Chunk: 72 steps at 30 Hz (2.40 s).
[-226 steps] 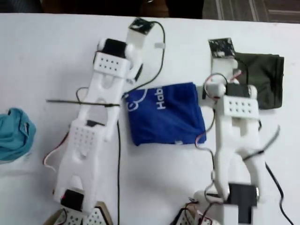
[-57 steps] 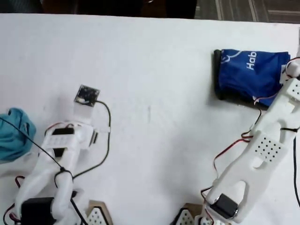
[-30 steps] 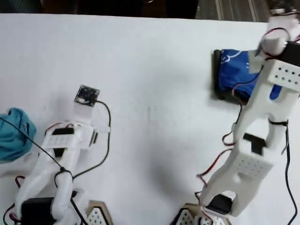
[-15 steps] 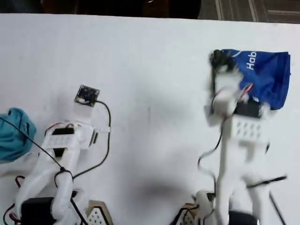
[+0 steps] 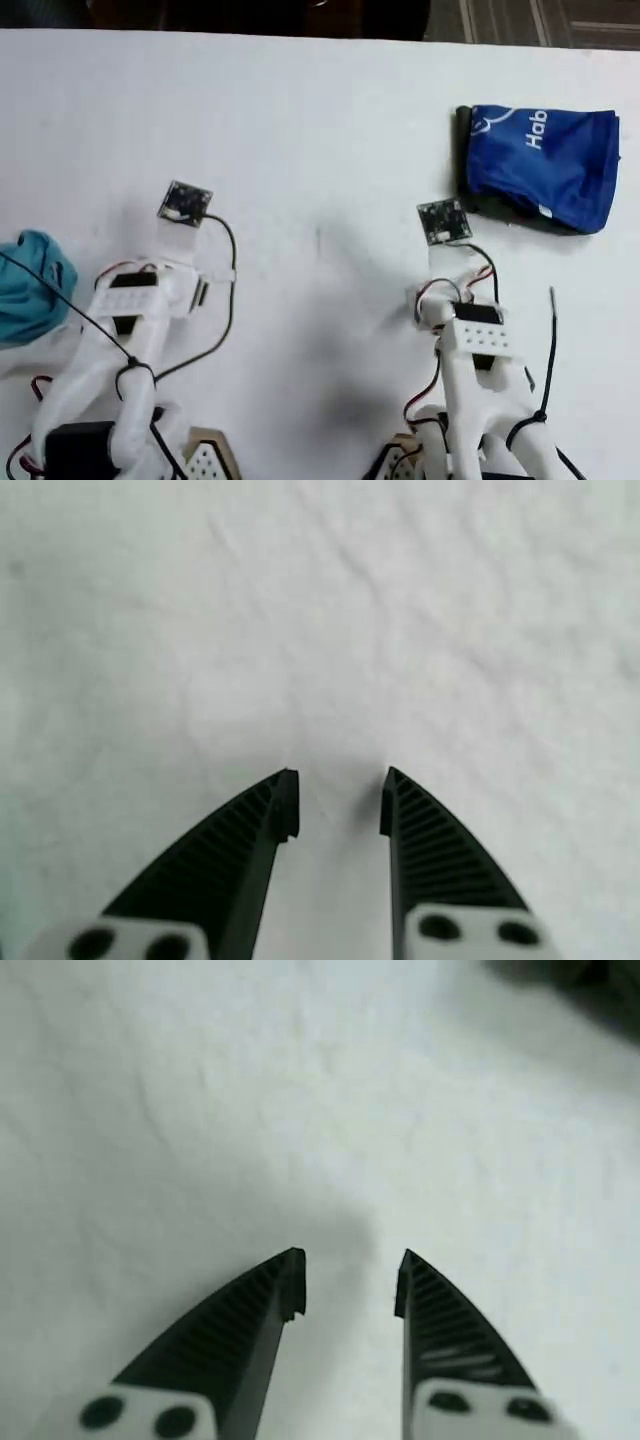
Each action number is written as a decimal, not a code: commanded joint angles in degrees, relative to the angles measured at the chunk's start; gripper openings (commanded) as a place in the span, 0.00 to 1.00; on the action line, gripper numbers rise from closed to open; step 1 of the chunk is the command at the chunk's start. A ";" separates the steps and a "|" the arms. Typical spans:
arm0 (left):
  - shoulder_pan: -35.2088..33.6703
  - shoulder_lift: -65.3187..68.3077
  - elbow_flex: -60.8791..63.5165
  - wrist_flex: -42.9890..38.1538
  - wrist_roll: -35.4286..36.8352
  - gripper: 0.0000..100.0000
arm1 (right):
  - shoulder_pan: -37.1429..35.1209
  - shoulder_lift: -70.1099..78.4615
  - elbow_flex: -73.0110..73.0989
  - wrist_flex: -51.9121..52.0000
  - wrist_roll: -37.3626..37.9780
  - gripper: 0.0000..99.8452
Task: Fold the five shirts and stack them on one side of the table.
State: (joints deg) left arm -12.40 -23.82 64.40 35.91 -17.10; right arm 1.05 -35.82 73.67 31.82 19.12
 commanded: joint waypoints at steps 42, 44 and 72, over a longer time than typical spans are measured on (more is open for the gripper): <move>1.76 32.44 -85.85 61.80 6.68 0.03 | -0.57 -1.10 -0.18 -0.92 -0.53 0.16; 7.91 30.59 -89.80 63.82 7.38 0.03 | -0.57 -1.10 -0.18 -0.92 -0.53 0.16; -9.76 28.04 -84.97 56.79 -3.87 0.20 | -0.57 -1.01 -0.09 -1.71 -0.88 0.16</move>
State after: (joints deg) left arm -13.27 1.05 -25.89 97.80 -17.71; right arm 0.70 -35.82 73.76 31.12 18.59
